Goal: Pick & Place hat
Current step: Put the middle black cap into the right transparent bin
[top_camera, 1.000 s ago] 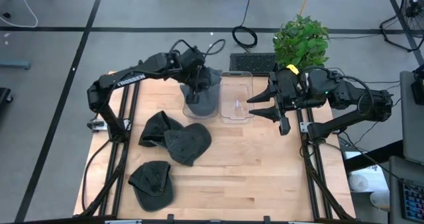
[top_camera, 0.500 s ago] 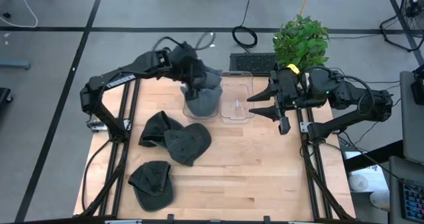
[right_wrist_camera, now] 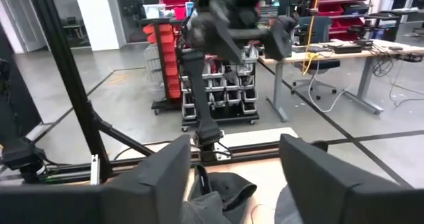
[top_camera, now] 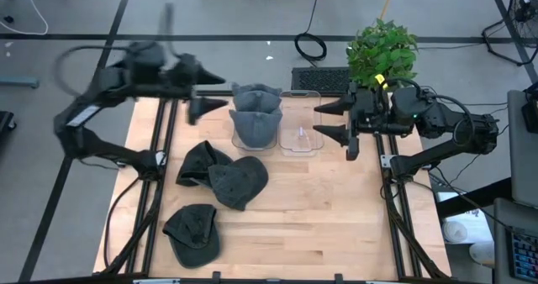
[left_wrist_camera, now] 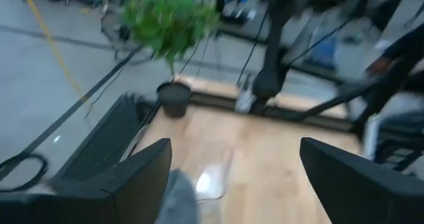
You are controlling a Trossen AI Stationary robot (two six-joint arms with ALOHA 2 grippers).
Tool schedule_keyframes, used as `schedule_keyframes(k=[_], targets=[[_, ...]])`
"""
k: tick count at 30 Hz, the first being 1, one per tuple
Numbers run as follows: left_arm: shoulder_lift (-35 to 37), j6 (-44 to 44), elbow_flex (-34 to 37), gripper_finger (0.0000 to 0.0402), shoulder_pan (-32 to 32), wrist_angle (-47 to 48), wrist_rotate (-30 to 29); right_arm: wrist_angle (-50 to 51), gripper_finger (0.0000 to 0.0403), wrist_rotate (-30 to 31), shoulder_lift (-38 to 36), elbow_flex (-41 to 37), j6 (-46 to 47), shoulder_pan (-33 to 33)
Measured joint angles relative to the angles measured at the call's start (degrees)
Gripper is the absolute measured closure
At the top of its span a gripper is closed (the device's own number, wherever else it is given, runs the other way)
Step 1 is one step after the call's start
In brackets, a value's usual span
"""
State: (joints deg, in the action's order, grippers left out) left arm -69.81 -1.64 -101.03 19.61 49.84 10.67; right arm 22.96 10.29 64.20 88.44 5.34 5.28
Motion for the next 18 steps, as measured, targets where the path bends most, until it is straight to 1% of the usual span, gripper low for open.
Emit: schedule_keyframes(k=[2, 5, 8, 12, 18], targets=[[2.9, -2.0, 0.0, 0.0058, -1.3, 0.0, -0.1, -0.2, 0.014, -0.4, 0.0, 0.0, 1.2, 0.0], [6.7, -5.7, 0.0, 0.0065, -3.0, 0.2, -0.4, -0.5, 0.0089, -3.5, 0.2, 0.0, 3.6, 0.1], [10.0, -8.4, 0.0, 0.0075, -4.3, 0.1, -0.5, -0.4, 0.0053, -7.1, 0.9, 0.0, 3.7, 0.1], [13.4, -11.0, 0.0, 0.0089, -5.9, 0.1, -0.2, -0.3, 0.0035, -7.7, 2.0, 0.0, 4.9, 0.1], [17.7, -14.0, 0.0, 0.0102, -6.3, 1.9, -0.3, -0.6, 0.0037, -7.6, 2.4, 0.0, 4.5, 0.1]])
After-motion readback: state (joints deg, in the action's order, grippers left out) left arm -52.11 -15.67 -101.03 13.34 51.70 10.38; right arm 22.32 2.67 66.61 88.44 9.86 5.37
